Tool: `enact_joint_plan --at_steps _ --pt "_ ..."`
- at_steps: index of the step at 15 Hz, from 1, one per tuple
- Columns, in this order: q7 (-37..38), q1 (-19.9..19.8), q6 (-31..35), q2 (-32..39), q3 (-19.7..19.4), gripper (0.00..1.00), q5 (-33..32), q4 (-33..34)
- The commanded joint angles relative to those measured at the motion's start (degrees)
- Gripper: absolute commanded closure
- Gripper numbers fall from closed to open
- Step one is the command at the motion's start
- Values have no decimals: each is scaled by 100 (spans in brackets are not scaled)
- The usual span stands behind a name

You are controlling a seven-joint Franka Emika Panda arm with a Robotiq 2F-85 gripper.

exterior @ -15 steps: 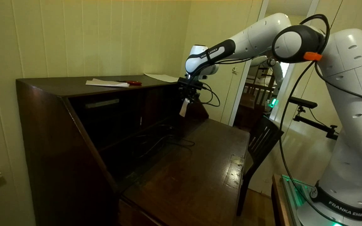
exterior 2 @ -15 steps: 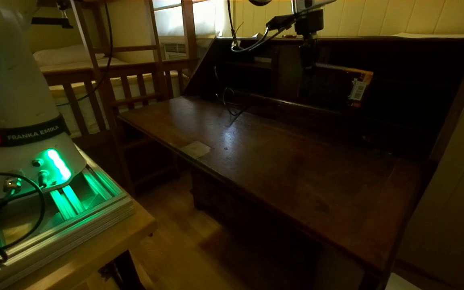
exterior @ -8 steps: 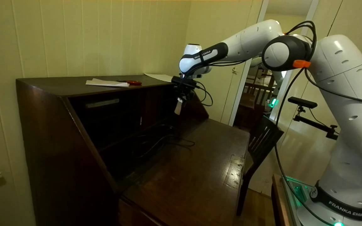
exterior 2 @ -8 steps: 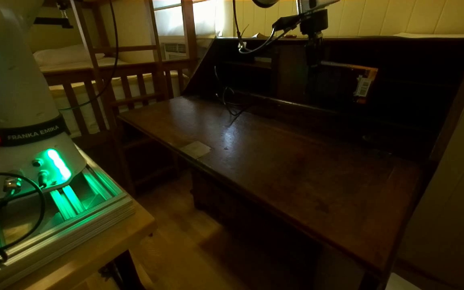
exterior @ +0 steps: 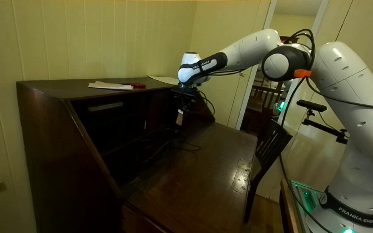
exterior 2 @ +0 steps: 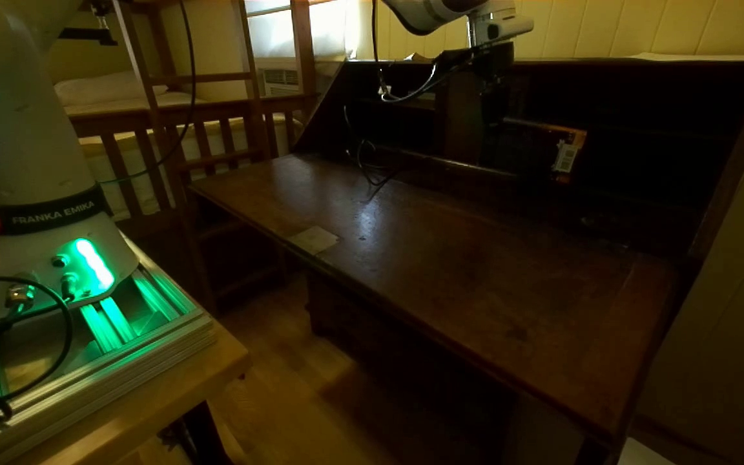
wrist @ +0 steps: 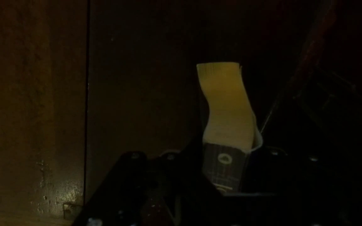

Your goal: Move the blue book to the right.

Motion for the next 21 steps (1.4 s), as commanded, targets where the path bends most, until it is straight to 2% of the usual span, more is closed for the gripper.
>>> enact_joint_plan --at_steps 1,5,6,7,9,14,15,21 --pt "159 93 -304 254 -81 92 -200 430" --pt "368 201 -630 434 -167 92 -408 649" --pt "419 214 -736 467 -168 62 -454 695" --pt "455 223 -827 498 -165 41 -494 746" --pt "503 232 -950 529 -164 37 -564 838" --pt "676 296 -1071 459 -264 4 -631 900" --pt "739 315 -1102 436 -302 0 -636 905" --pt "844 506 -1838 -235 -582 0 -643 467"
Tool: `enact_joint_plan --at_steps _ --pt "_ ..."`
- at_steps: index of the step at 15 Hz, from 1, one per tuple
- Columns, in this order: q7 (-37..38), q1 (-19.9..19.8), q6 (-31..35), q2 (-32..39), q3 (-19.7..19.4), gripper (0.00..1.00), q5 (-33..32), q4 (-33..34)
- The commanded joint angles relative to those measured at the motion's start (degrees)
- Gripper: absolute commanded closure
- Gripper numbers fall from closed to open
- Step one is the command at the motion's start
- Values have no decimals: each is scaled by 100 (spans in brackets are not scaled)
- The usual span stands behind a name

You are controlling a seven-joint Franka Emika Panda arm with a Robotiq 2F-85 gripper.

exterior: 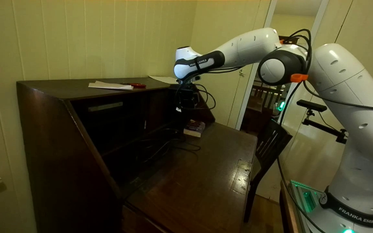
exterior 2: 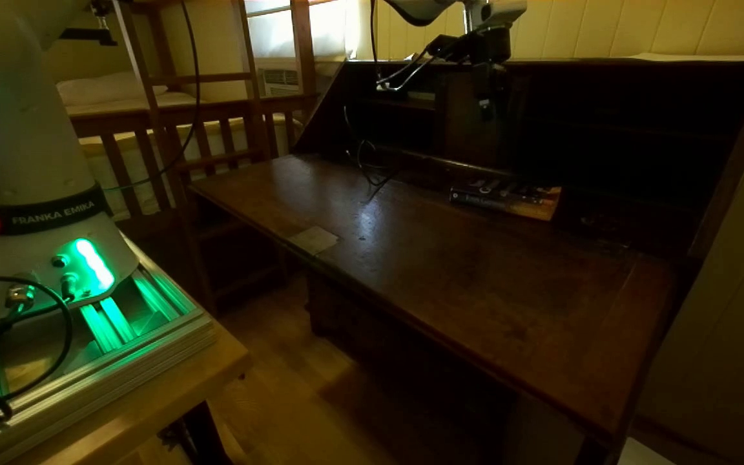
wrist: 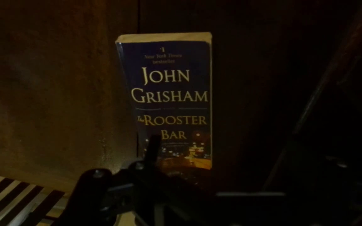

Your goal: Move the blue book to the right.

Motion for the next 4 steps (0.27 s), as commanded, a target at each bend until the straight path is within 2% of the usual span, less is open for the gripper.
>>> enact_joint_plan --at_steps 1,4 --pt "4 25 -156 -78 -48 0 0 -7" --pt "-3 26 -201 -136 -56 0 0 -13"
